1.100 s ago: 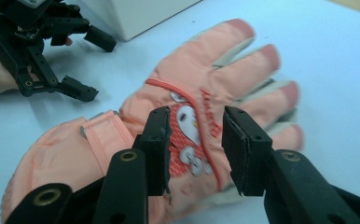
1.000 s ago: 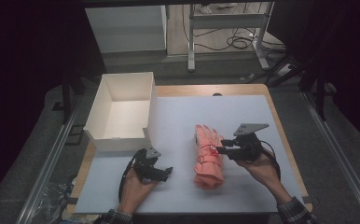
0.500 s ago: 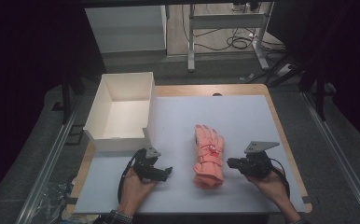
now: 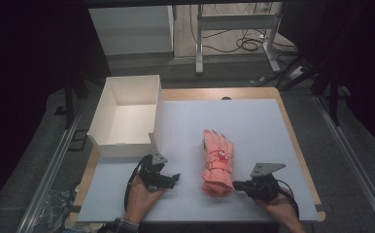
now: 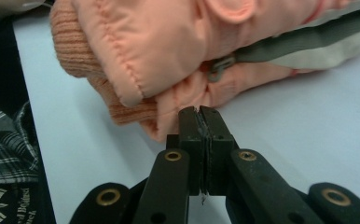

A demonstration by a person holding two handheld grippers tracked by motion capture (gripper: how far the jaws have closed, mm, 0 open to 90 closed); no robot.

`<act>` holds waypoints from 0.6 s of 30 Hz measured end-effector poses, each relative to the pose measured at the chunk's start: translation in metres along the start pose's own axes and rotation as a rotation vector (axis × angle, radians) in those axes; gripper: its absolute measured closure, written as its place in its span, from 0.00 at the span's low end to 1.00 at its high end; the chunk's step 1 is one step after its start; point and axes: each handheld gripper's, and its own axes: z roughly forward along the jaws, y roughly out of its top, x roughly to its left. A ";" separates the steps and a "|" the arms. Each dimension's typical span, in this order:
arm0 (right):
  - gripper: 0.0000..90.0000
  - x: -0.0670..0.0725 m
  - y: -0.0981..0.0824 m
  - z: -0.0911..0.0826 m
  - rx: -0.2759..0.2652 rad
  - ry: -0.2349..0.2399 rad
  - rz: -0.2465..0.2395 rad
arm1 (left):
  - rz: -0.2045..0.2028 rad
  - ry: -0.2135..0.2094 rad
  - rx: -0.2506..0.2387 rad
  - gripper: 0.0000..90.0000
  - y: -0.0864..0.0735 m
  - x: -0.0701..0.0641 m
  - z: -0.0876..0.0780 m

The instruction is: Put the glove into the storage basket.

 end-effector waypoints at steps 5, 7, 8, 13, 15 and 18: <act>0.97 0.004 0.002 0.011 -0.001 0.020 -0.003 | 0.000 -0.001 0.000 0.05 0.000 0.000 0.000; 0.97 0.007 0.003 0.016 0.002 0.027 -0.012 | 0.000 0.000 0.000 0.05 0.000 0.000 0.000; 0.97 0.008 0.004 0.018 0.005 0.032 -0.013 | 0.000 0.000 0.000 0.05 0.000 0.000 0.000; 0.96 0.015 0.011 0.031 0.013 0.037 -0.029 | 0.000 0.000 -0.001 0.05 0.000 0.000 0.000; 0.95 0.017 0.014 0.036 0.013 0.037 -0.038 | 0.000 0.000 -0.001 0.05 0.000 0.000 0.000; 0.95 0.020 0.017 0.042 0.012 0.043 -0.040 | 0.000 0.000 -0.001 0.05 0.000 0.000 0.000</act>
